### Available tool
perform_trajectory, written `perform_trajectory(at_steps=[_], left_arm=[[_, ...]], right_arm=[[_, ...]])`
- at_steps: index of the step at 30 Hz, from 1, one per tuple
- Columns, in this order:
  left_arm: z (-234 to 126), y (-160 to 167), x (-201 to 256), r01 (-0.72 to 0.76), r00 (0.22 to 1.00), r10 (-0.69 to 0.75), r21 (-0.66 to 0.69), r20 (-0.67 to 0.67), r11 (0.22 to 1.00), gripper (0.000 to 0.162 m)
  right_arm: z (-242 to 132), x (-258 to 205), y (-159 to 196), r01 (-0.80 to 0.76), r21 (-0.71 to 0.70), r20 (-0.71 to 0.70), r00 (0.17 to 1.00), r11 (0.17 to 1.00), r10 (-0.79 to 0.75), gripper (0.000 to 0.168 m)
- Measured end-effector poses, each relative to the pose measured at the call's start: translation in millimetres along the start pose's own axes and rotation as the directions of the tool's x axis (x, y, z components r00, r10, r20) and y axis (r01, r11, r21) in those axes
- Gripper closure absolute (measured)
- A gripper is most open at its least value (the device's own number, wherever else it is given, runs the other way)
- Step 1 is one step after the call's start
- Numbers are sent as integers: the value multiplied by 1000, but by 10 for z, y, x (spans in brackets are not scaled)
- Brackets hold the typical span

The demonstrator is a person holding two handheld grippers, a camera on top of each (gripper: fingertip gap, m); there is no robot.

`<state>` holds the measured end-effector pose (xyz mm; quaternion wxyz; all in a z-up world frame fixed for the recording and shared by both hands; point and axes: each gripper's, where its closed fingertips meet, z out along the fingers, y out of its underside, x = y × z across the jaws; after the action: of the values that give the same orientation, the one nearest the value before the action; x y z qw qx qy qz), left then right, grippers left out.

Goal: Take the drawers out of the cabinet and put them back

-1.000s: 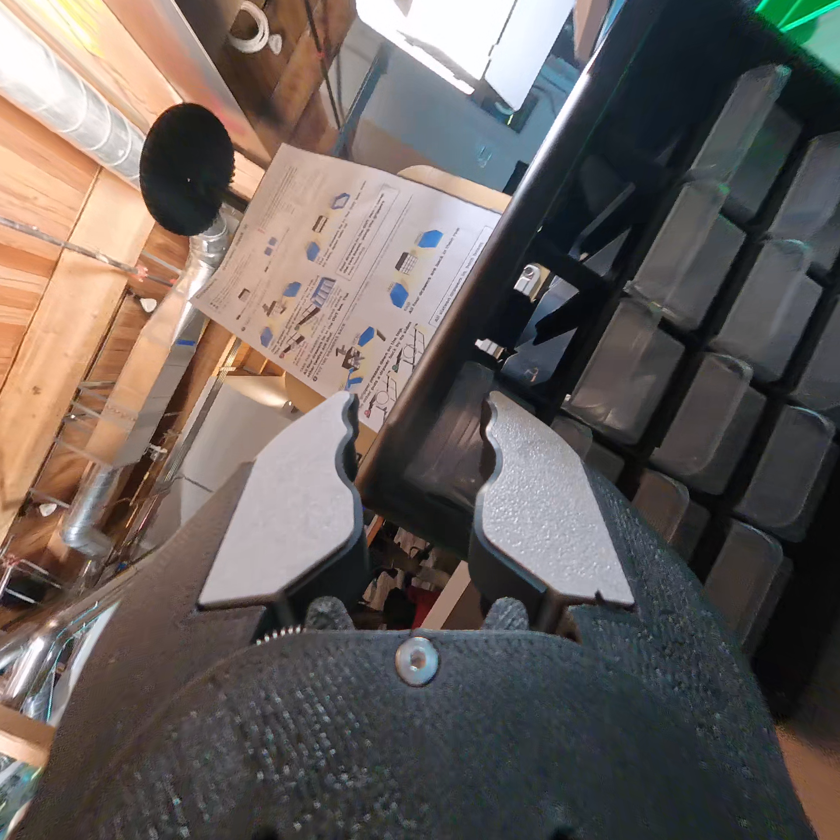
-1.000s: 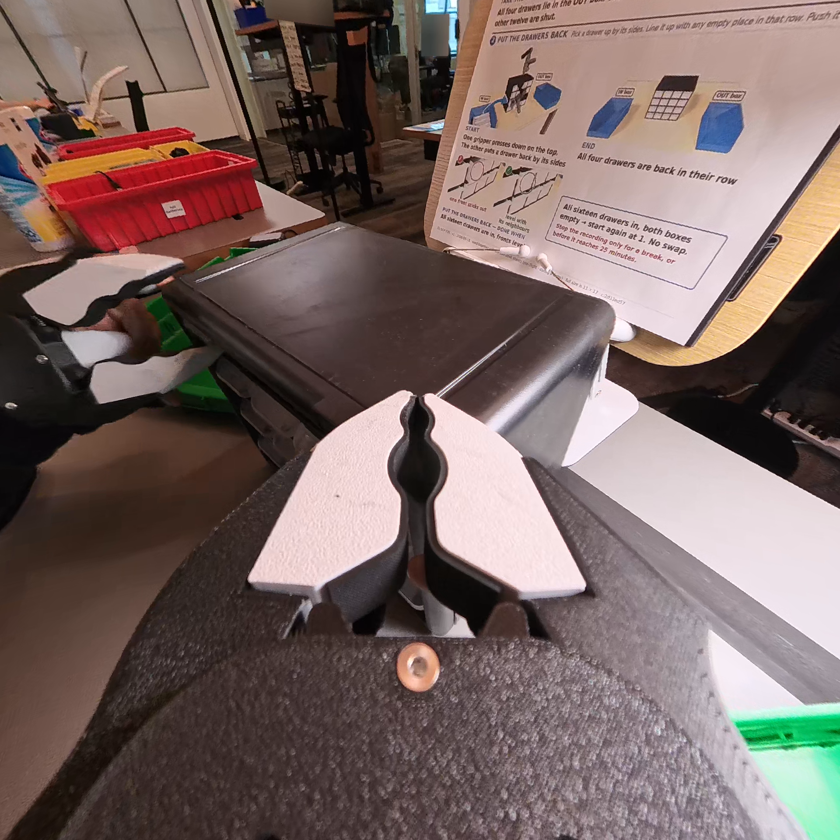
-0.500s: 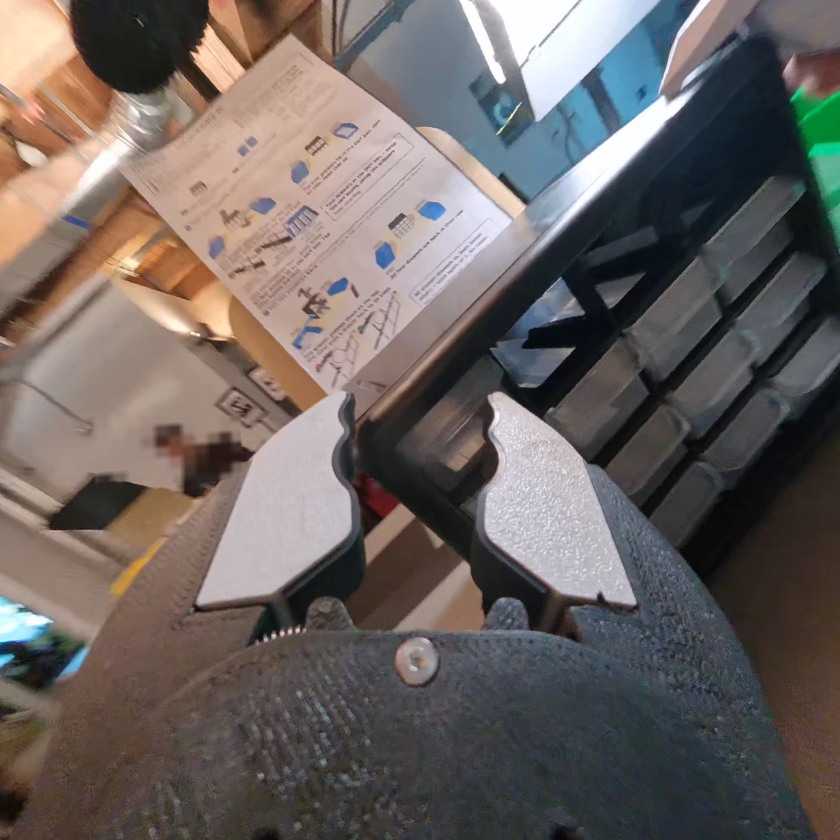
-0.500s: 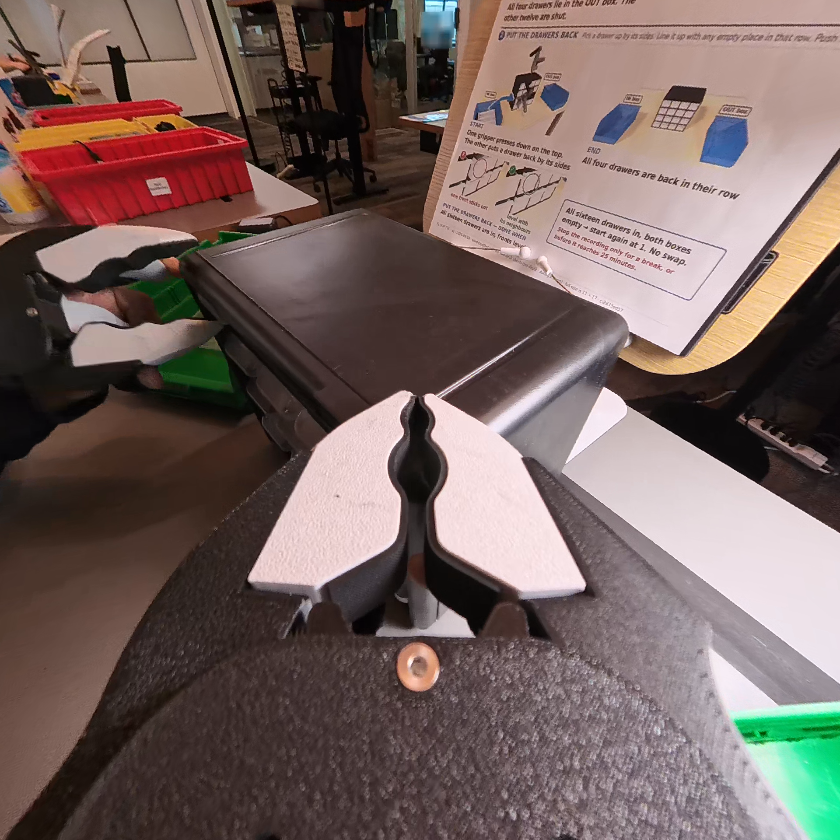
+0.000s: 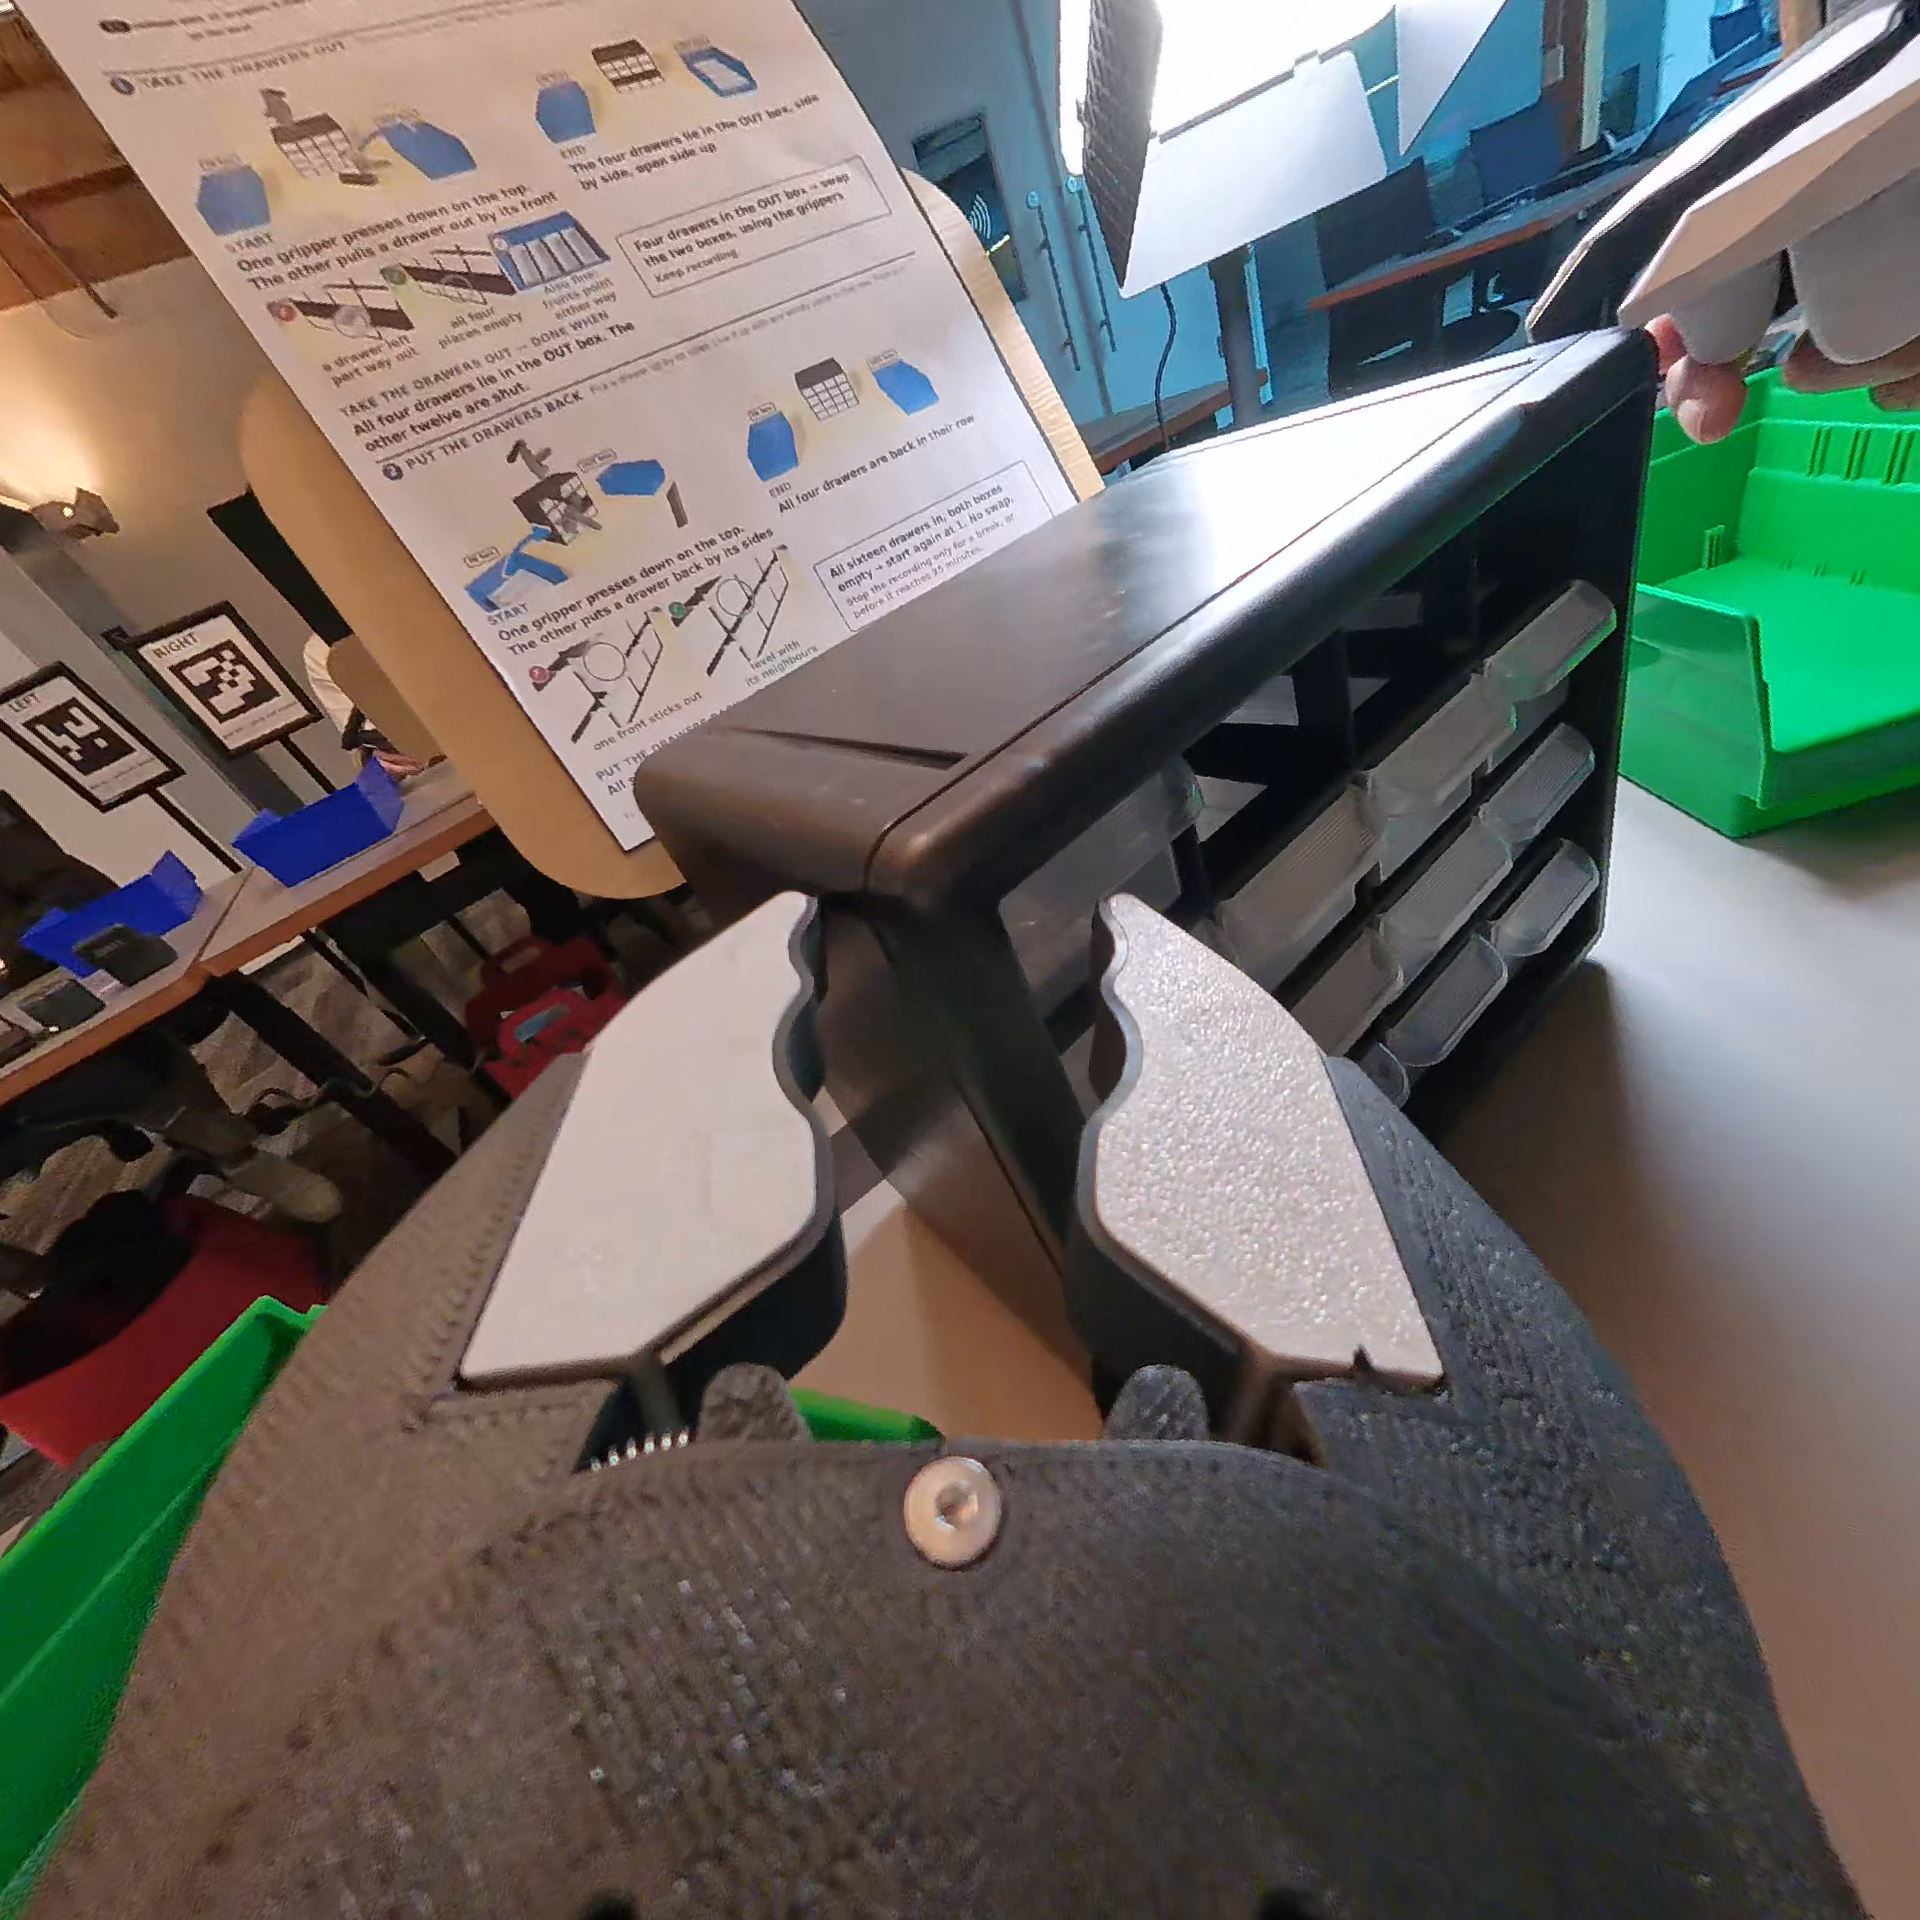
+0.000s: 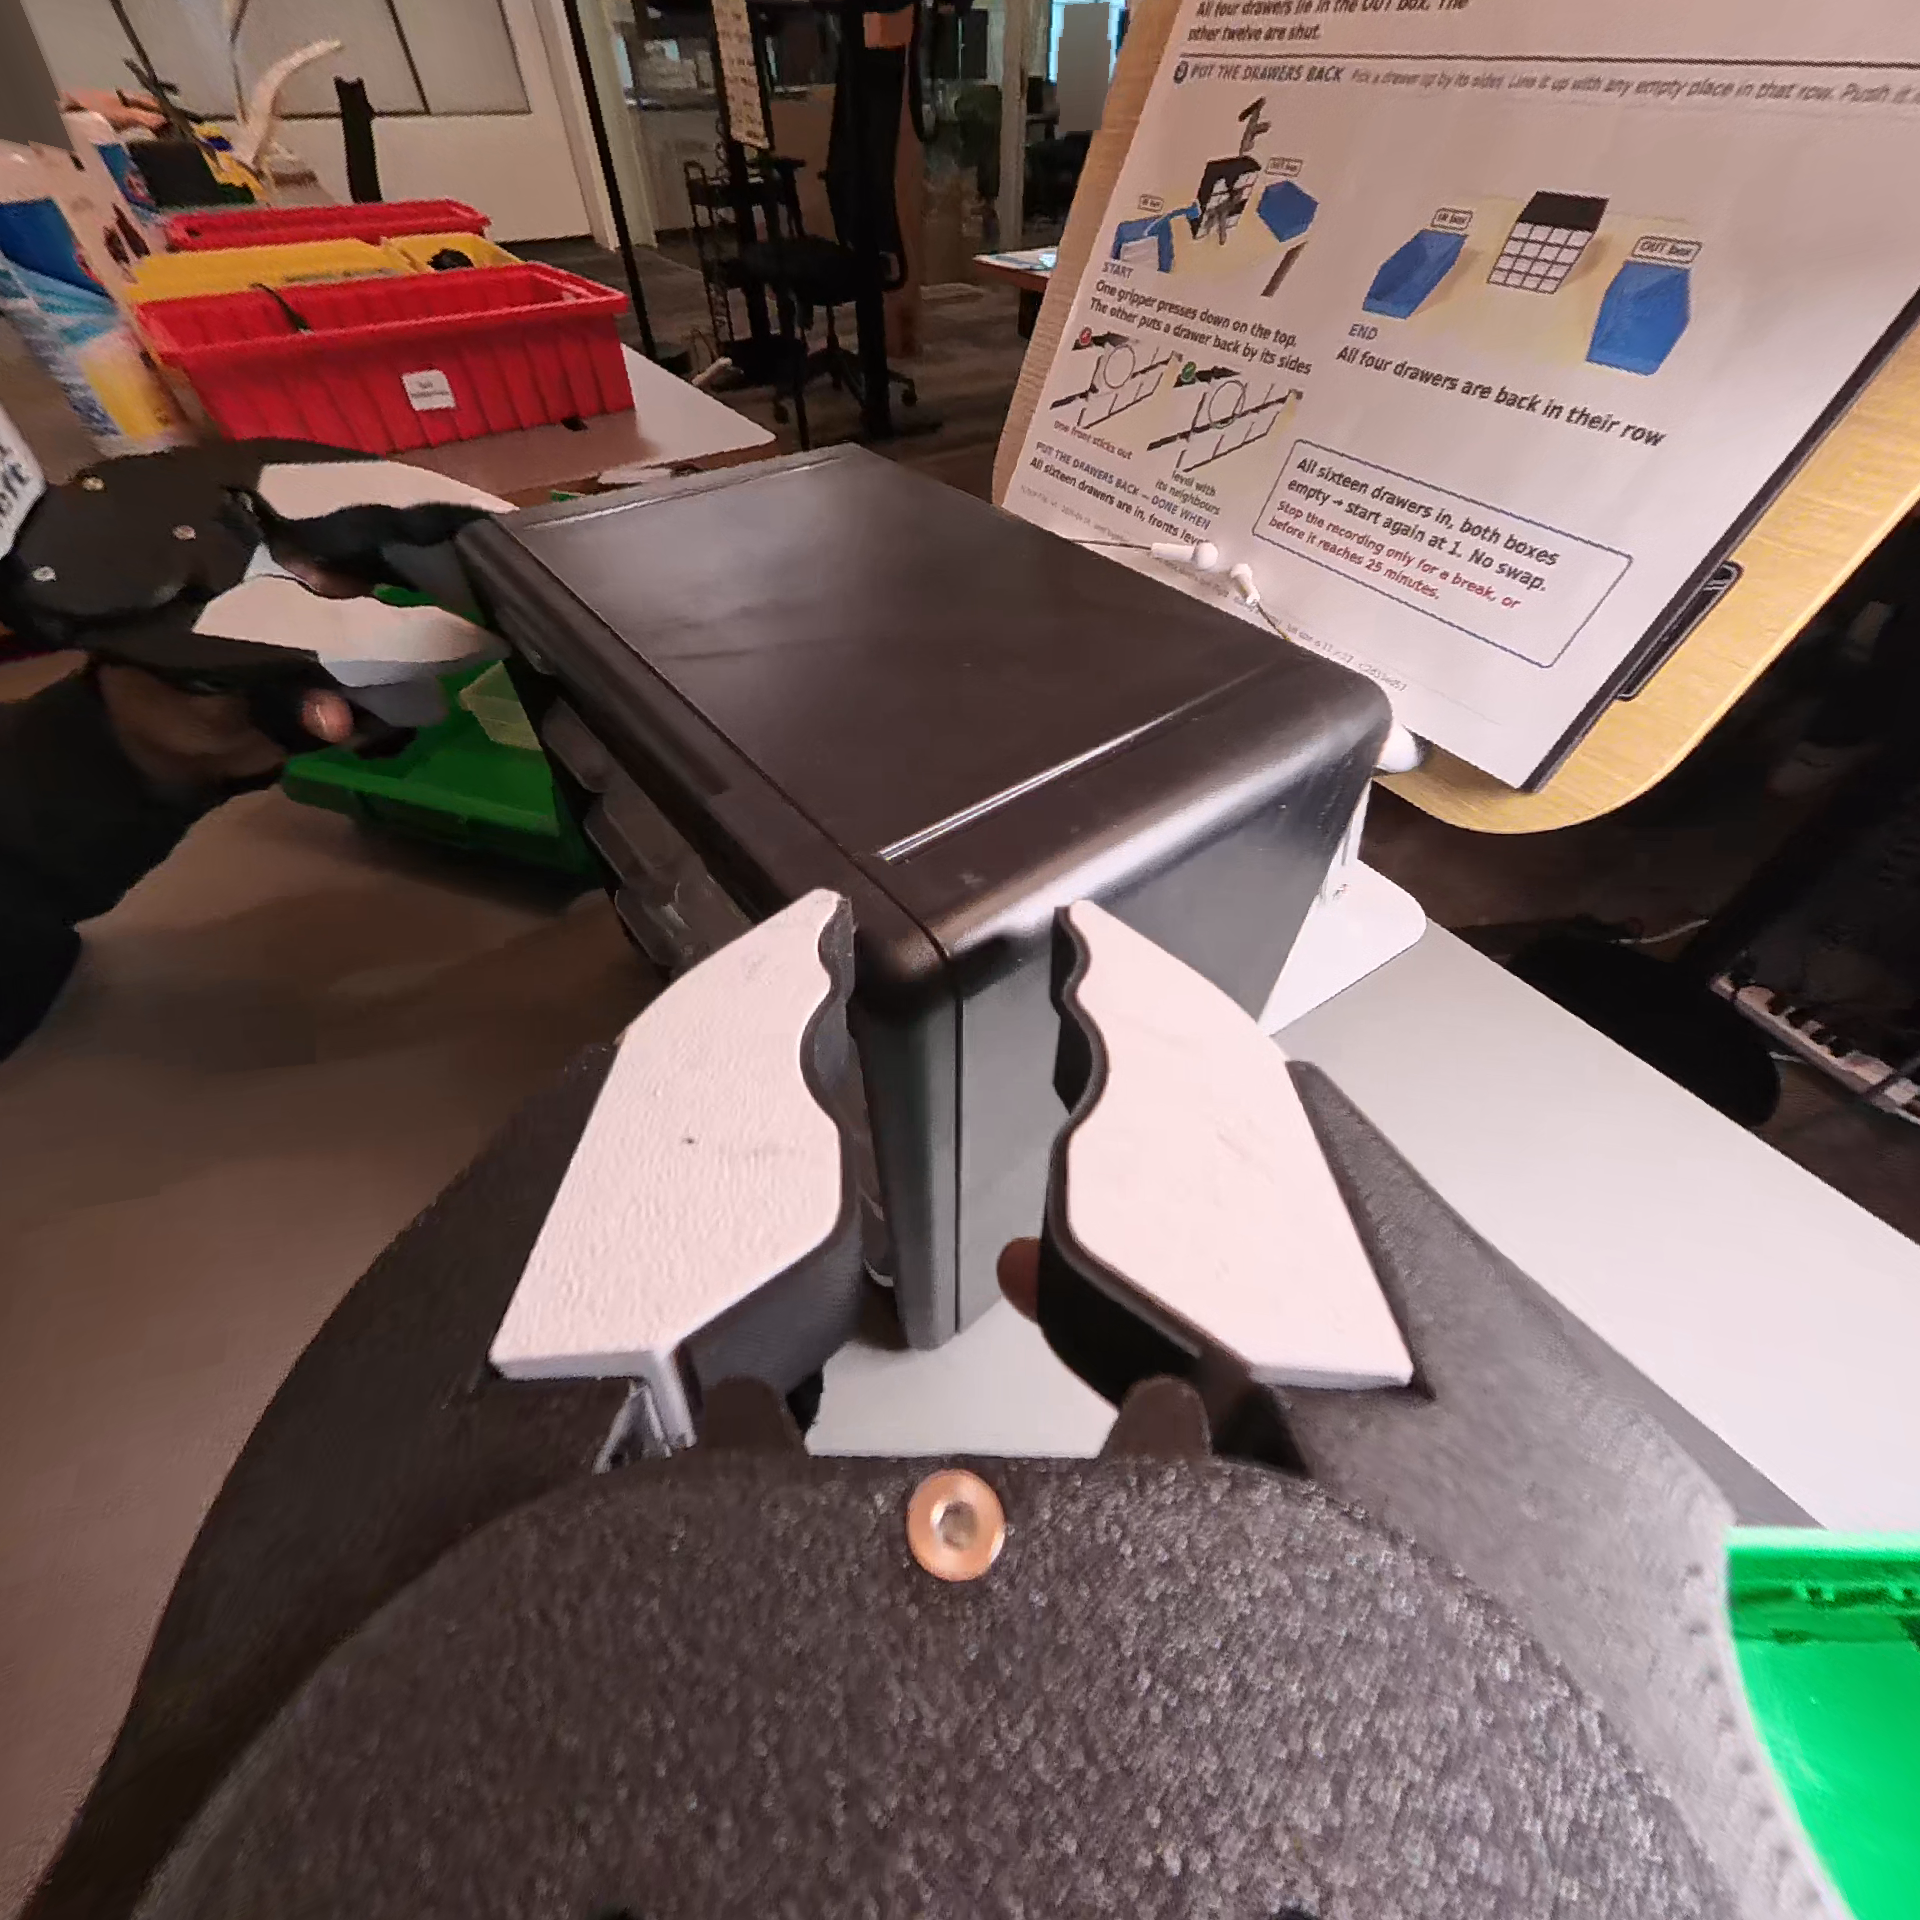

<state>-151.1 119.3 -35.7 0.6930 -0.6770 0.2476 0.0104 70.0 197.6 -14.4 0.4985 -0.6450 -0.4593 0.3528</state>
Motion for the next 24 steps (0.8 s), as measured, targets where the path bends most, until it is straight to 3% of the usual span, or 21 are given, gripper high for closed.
perform_trajectory(at_steps=[1,5,8,12,18,24], left_arm=[[-1,6,-4,3,1000,-3,-2,-1,1000,114],[-8,27,-15,-3,1000,3,-13,2,1000,115],[-12,32,-20,-3,1000,3,-17,0,1000,116],[-44,26,-35,12,1000,-13,-26,-25,1000,117],[-111,-12,-68,59,995,-60,-12,-75,998,122],[-161,-17,-111,53,995,-55,-29,-86,998,122]], right_arm=[[-8,-17,1,15,-8,2,1000,1000,-15,132],[16,-83,327,128,-224,11,992,966,-129,110],[154,10,355,132,-246,-64,986,960,-152,126],[177,41,366,113,-278,-107,983,954,-147,129],[44,-136,409,185,-375,-50,974,908,-219,127],[38,-131,403,188,-348,-26,977,918,-210,127]])
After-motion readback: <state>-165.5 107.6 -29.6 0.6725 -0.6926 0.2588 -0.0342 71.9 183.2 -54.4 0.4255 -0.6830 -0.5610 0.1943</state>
